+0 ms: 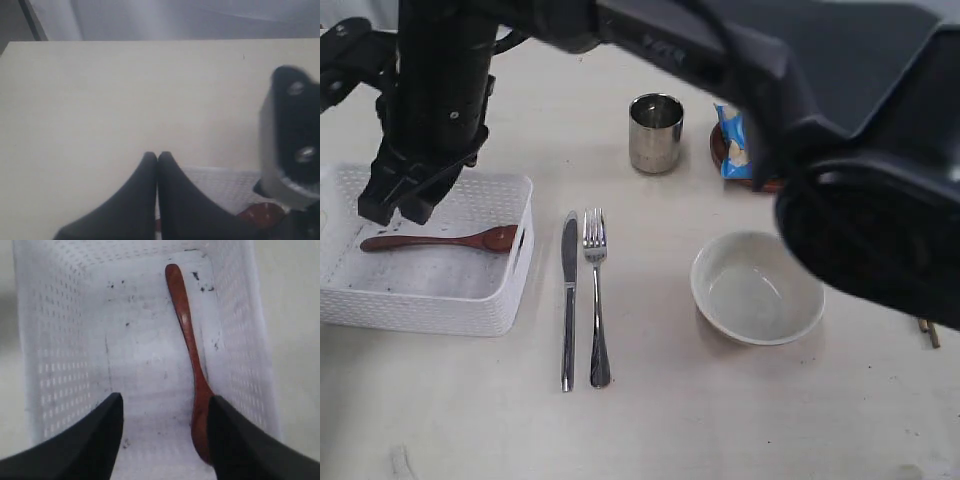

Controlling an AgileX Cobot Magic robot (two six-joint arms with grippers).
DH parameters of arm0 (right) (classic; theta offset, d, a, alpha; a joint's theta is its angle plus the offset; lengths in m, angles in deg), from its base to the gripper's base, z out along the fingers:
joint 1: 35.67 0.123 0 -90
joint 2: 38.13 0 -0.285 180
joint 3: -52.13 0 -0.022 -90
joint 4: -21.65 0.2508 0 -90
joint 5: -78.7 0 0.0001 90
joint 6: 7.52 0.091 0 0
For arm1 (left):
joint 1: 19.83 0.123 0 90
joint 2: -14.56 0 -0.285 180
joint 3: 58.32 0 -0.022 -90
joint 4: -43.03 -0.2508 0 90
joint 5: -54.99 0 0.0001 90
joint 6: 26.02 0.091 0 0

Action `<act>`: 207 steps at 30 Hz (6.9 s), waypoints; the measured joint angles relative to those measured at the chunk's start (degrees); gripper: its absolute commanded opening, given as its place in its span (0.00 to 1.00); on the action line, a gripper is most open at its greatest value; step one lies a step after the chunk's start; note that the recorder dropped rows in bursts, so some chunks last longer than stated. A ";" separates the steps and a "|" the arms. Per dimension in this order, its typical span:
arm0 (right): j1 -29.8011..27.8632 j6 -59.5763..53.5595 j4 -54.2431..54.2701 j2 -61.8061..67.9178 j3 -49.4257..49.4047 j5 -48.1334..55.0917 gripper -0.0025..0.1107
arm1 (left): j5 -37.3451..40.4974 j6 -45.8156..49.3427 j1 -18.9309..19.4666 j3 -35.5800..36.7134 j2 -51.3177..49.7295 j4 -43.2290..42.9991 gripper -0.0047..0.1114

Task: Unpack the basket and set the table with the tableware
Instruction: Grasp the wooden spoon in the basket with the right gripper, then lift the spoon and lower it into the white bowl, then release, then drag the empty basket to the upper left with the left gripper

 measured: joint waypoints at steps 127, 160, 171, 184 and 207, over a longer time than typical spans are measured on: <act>-23.47 -9.64 8.67 -42.01 -83.52 -45.64 0.45 | -2.70 -2.83 0.00 4.43 14.44 -4.90 0.04; -26.69 9.97 8.42 -51.43 -66.59 -13.98 0.44 | 32.48 13.09 -2.62 -23.14 -45.20 11.72 0.59; -26.69 9.97 8.42 -51.43 -66.59 -13.85 0.44 | 29.61 8.73 2.77 -18.65 -42.33 10.42 0.53; -26.69 9.80 8.42 -51.43 -66.59 -13.85 0.44 | 16.73 21.37 14.70 -11.60 -43.59 28.26 0.46; -26.69 9.32 8.65 -51.43 -66.59 -13.75 0.44 | 9.85 16.83 15.18 -27.27 -55.30 34.44 0.04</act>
